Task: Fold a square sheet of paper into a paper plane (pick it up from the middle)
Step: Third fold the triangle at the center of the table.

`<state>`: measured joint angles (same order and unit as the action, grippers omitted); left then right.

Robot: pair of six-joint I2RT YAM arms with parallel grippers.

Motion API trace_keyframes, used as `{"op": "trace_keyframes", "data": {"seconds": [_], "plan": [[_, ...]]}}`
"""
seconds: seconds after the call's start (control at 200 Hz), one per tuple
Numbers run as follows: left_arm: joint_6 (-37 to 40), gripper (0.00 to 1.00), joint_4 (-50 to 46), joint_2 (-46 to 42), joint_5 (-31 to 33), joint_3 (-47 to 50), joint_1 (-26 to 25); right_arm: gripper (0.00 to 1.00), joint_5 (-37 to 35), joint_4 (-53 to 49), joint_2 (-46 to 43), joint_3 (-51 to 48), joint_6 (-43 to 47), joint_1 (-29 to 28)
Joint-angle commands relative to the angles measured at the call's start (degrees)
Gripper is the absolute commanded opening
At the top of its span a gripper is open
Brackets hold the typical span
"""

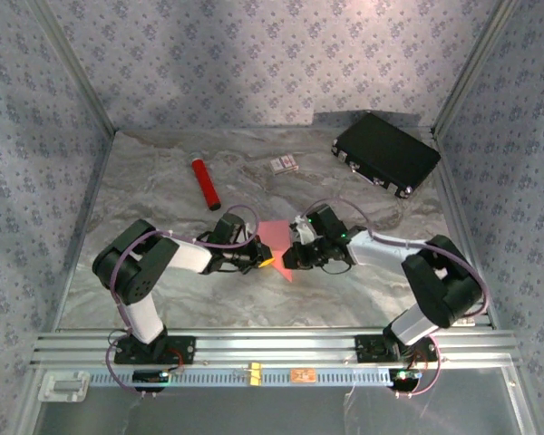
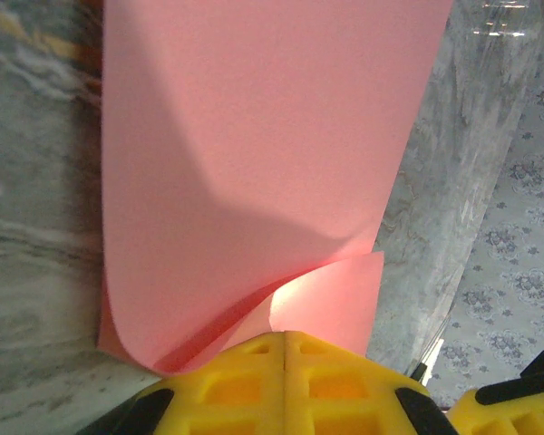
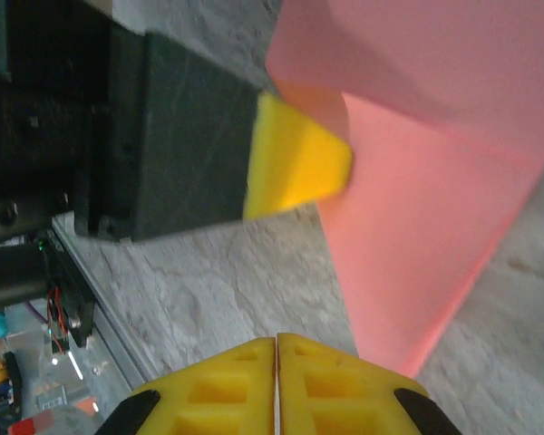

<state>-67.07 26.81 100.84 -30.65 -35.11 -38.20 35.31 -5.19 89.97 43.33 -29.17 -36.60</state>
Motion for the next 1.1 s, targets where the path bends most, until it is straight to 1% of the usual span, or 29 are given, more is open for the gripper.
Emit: {"op": "trace_keyframes", "data": {"seconds": [0.0, 0.12, 0.255, 0.38, 0.46, 0.545, 0.69, 0.789, 0.939, 1.009, 1.094], "plan": [[0.7, 0.0, -5.7, 2.6, 2.9, 0.7, 0.3, 0.1, -0.9, -0.8, 3.9, 3.0, -1.3, -1.4], [0.7, 0.0, -5.6, 2.5, 2.8, 0.6, 0.3, 0.09, -2.9, -0.9, 6.9, 3.3, -2.2, -1.6], [0.7, 0.0, -4.9, 2.1, 2.7, 0.4, 0.3, 0.07, -4.5, -1.4, 7.8, 0.4, -3.1, -0.8], [1.4, 0.0, -4.9, 1.5, 1.8, -1.3, 0.3, 0.04, -3.5, 1.2, 7.8, -3.6, -4.9, 0.6], [1.9, 0.0, -5.3, 0.2, 1.5, -2.6, 0.3, 0.03, -3.7, 1.6, 7.7, -4.4, -5.4, 1.0], [2.5, 0.04, -7.4, -1.6, 2.5, -4.0, 0.2, 0.03, -4.4, 0.9, 7.8, -4.2, -5.5, 1.1], [2.4, 0.04, -10.3, -4.0, 3.6, -5.2, -0.5, 0.02, -4.8, 1.2, 7.5, -4.2, -6.3, 1.3], [1.9, 0.01, -11.7, -4.8, 4.4, -5.5, -1.8, 0.02, -5.0, 1.1, 7.4, -4.2, -6.4, 1.4], [1.6, 0.0, -11.7, -3.5, 4.5, -6.0, -3.7, 0.02, -4.8, 1.5, 7.2, -4.6, -6.4, 1.4], [1.5, 0.0, -12.6, -2.1, 4.5, -6.3, -4.0, 0.02, -4.7, 1.5, 7.4, -4.7, -6.3, 1.4], [0.9, 0.0, -11.3, -0.6, 5.0, -5.5, -4.1, 0.02, -4.8, 1.4, 7.6, -4.6, -6.4, 1.4]]}}
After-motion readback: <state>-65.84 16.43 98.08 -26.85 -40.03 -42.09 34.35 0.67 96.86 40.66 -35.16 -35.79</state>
